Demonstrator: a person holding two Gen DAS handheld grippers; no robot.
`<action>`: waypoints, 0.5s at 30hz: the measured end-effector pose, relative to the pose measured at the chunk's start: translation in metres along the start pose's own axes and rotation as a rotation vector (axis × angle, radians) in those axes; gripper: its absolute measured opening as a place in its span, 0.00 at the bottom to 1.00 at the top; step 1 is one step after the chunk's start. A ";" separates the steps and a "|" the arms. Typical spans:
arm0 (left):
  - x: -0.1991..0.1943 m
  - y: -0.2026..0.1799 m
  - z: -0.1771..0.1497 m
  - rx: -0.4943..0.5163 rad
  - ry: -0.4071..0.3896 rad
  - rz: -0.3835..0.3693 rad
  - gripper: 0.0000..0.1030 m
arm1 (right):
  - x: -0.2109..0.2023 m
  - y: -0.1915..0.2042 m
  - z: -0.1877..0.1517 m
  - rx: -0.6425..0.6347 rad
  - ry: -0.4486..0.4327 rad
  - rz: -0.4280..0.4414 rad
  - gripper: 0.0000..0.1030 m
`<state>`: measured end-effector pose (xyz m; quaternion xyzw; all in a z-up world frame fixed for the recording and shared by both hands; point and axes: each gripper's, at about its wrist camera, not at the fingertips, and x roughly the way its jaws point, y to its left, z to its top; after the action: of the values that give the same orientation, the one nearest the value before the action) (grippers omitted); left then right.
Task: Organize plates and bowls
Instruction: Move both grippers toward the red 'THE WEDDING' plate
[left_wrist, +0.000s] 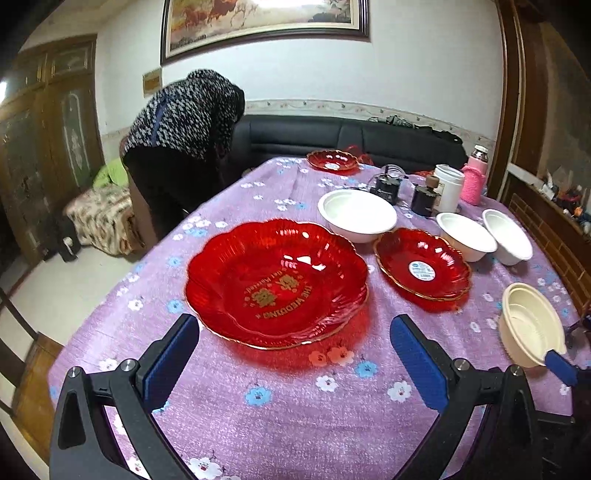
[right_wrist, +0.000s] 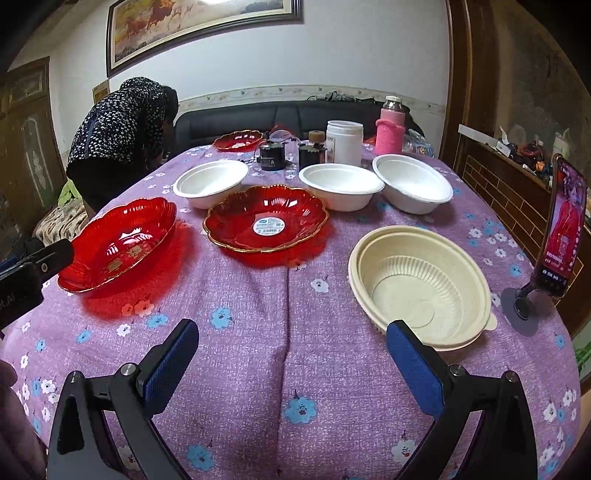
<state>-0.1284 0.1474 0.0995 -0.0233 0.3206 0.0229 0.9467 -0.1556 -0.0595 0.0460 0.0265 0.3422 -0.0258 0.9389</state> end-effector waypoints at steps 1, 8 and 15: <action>0.000 0.003 0.000 -0.011 0.008 -0.028 1.00 | 0.000 0.000 0.000 0.000 0.000 0.001 1.00; -0.014 0.010 -0.001 0.025 0.016 -0.170 1.00 | -0.003 0.014 -0.001 -0.060 0.002 0.081 1.00; 0.001 0.085 0.014 -0.240 0.060 -0.285 1.00 | 0.010 0.031 0.022 -0.062 0.036 0.141 1.00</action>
<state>-0.1244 0.2332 0.1073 -0.1819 0.3370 -0.0741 0.9208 -0.1323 -0.0304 0.0574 0.0219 0.3572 0.0514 0.9324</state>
